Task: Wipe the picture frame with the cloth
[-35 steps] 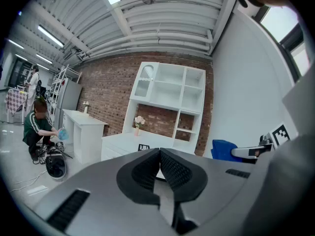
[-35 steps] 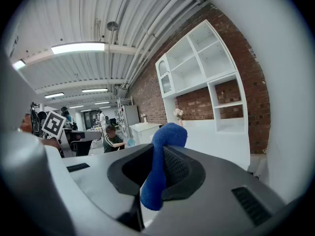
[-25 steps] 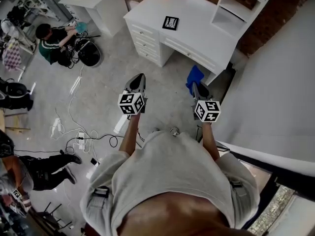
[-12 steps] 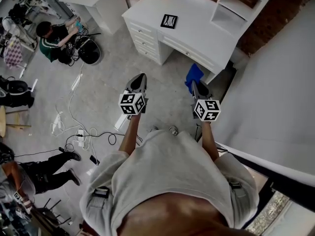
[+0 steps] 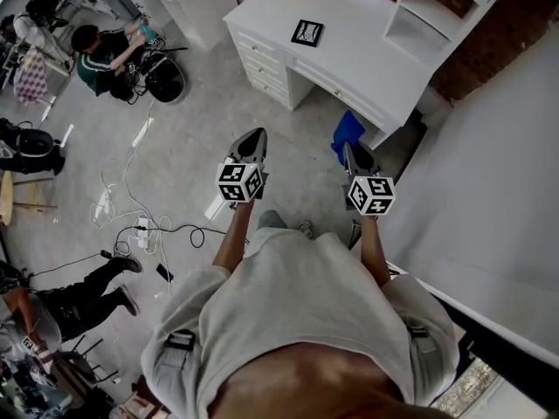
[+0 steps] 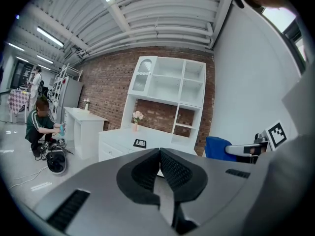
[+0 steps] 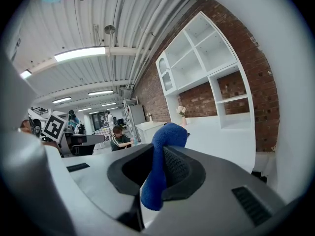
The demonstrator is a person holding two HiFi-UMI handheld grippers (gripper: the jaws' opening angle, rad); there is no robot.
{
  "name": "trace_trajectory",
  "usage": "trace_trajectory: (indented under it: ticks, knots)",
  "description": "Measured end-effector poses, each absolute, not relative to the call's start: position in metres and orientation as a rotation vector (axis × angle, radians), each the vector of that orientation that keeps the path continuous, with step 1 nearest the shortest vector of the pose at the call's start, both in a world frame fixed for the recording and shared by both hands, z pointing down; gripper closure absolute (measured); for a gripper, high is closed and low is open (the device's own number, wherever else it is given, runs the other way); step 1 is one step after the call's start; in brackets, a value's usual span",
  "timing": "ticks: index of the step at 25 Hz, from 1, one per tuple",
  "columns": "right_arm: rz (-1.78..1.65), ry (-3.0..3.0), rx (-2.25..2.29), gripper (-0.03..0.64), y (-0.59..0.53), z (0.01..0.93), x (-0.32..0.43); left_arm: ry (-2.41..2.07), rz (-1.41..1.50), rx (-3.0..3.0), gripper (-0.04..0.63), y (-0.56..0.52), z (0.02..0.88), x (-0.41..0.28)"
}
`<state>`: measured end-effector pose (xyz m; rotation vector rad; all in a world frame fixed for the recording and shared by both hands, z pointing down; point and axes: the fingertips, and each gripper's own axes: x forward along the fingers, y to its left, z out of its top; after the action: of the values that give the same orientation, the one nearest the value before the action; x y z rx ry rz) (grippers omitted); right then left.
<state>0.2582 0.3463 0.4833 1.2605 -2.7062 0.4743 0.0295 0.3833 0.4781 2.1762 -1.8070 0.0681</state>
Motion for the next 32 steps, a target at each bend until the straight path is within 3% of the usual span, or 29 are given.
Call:
trace_trajectory:
  ticks: [15, 32]
  knots:
    - [0.468, -2.648, 1.242, 0.554, 0.291, 0.504, 0.22, -1.749, 0.027, 2.169, 0.58, 0.311, 0.504, 0.0]
    - [0.387, -2.59, 1.335, 0.554, 0.153, 0.477, 0.124, -1.671, -0.072, 2.209, 0.58, 0.159, 0.488, -0.1]
